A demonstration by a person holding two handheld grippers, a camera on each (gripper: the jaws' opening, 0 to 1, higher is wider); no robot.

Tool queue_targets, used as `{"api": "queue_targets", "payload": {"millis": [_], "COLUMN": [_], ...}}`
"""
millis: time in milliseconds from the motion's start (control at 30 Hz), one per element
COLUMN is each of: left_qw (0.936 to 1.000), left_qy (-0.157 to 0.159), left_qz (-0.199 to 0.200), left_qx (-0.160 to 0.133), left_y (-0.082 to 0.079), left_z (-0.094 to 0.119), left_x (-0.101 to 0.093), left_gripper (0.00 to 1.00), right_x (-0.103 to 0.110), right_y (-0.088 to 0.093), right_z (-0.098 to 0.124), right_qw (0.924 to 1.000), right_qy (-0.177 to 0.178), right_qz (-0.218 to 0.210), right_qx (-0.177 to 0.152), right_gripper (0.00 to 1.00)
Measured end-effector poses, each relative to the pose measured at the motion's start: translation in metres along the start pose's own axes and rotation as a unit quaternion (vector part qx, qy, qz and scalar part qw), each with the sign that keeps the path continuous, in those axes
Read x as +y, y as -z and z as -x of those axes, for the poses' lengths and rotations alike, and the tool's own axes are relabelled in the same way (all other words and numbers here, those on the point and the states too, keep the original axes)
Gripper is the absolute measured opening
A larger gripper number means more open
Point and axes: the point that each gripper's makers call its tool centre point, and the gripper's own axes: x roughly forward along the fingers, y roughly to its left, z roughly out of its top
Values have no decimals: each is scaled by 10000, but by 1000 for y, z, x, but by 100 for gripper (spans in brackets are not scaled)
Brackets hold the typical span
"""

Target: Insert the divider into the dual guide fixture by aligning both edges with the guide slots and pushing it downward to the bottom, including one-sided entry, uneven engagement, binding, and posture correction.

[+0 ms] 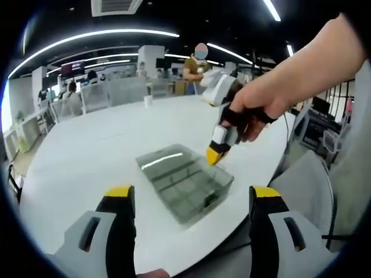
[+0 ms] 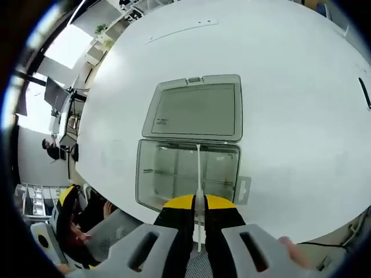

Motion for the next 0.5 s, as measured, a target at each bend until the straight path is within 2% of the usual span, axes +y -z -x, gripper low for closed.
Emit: {"api": "queue_targets", "payload": {"millis": [500], "left_qw": [10000], "left_qy": [9], "left_qz": [80], "left_qx": [57], "left_y": [4], "left_z": [-2], "left_x": [6], "left_gripper": [81], "right_x": [-1], "right_y": [-3], "right_z": [-14], "right_qw": [9999], "right_qy": [49], "right_qz": [-69], "right_qx": [115], "right_gripper": [0]}}
